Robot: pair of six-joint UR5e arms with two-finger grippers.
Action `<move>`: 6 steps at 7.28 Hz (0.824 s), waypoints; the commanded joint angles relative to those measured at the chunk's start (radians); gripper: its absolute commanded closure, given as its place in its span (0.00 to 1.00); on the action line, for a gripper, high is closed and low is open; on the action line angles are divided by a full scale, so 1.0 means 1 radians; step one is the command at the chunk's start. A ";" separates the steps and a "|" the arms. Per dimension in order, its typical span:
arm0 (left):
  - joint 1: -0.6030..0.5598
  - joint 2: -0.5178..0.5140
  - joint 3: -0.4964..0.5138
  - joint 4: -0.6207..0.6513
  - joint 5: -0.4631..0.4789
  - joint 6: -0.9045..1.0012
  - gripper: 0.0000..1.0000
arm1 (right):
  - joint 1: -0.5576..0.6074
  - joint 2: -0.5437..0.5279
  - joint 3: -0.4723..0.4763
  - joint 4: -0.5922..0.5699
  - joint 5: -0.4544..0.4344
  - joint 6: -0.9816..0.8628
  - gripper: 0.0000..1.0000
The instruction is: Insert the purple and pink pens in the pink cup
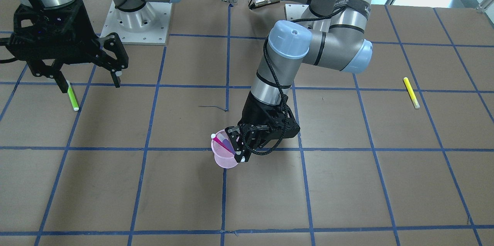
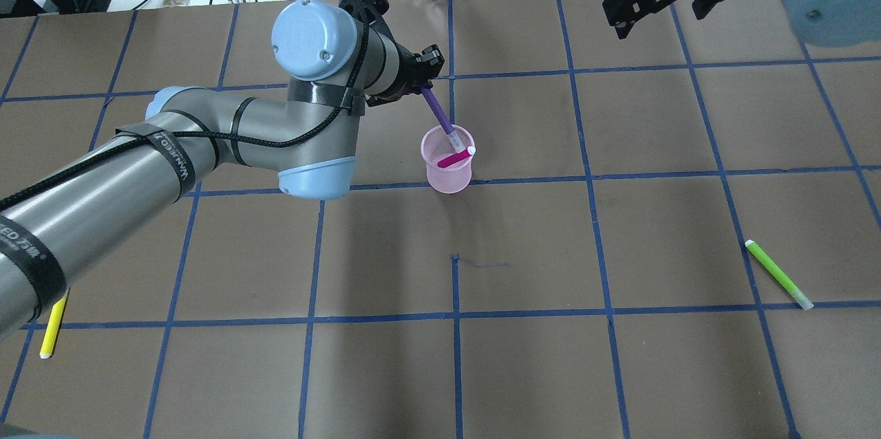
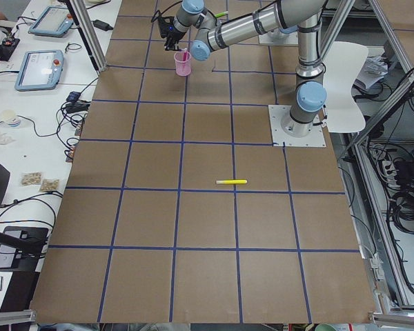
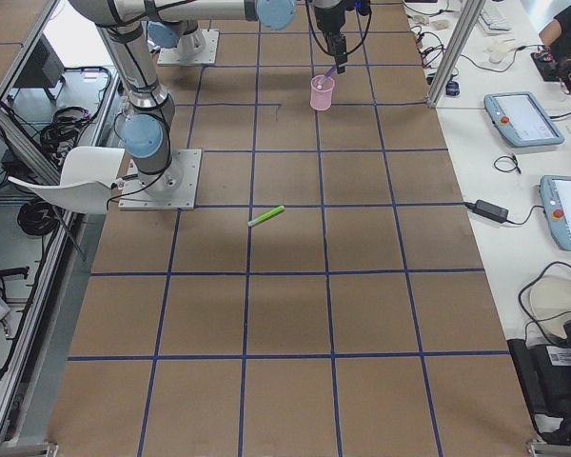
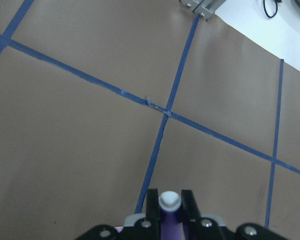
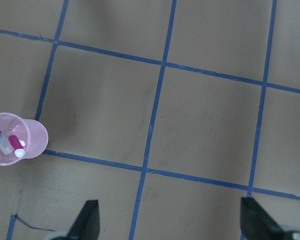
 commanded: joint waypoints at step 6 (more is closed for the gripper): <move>-0.023 0.005 -0.004 0.003 0.142 0.081 1.00 | 0.012 -0.004 -0.003 -0.002 0.005 -0.002 0.00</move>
